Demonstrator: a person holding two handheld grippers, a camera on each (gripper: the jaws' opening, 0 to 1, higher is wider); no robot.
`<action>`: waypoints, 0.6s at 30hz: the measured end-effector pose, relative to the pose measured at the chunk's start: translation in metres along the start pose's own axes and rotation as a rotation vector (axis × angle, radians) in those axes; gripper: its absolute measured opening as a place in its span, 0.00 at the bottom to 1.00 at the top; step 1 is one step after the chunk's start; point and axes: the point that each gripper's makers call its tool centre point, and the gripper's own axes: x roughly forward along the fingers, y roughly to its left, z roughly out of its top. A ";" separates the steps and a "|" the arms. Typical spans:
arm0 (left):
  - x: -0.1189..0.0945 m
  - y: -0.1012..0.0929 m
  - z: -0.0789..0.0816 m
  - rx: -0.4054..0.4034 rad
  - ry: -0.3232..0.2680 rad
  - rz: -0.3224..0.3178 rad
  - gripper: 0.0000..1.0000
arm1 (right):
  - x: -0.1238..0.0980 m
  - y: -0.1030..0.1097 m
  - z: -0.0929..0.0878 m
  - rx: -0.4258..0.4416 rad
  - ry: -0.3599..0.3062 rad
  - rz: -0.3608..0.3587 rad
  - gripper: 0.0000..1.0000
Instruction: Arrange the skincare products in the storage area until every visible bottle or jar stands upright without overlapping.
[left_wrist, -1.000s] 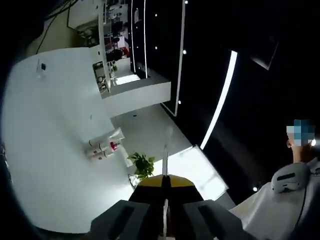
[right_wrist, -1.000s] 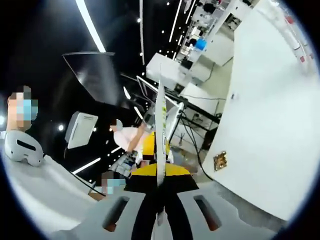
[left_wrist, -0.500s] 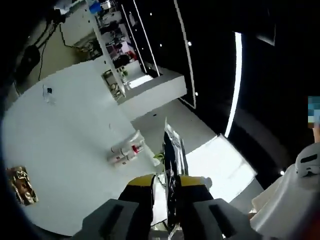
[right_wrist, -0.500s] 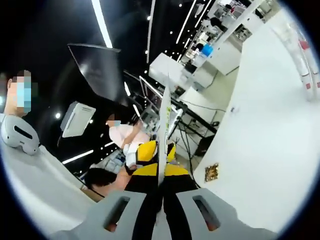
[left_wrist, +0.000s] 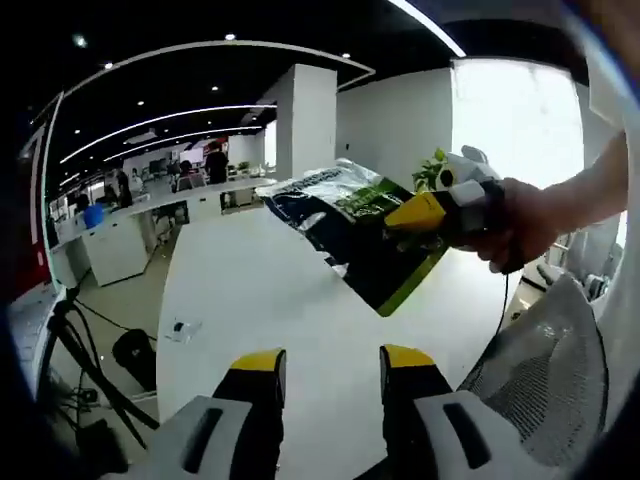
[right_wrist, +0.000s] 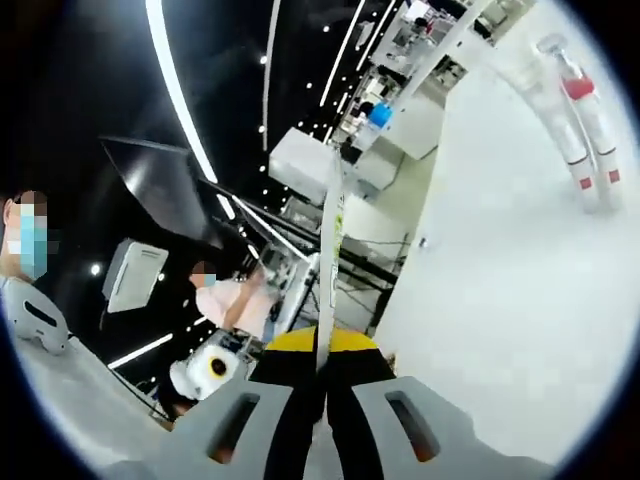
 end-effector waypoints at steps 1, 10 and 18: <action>0.003 -0.004 -0.016 0.122 0.076 0.000 0.31 | 0.001 -0.010 0.002 0.030 0.001 -0.034 0.00; 0.013 0.004 -0.050 0.181 0.249 0.027 0.22 | 0.019 -0.073 0.010 0.105 0.001 -0.180 0.00; 0.014 0.002 -0.062 0.163 0.310 0.026 0.22 | 0.037 -0.114 0.011 0.182 -0.026 -0.284 0.00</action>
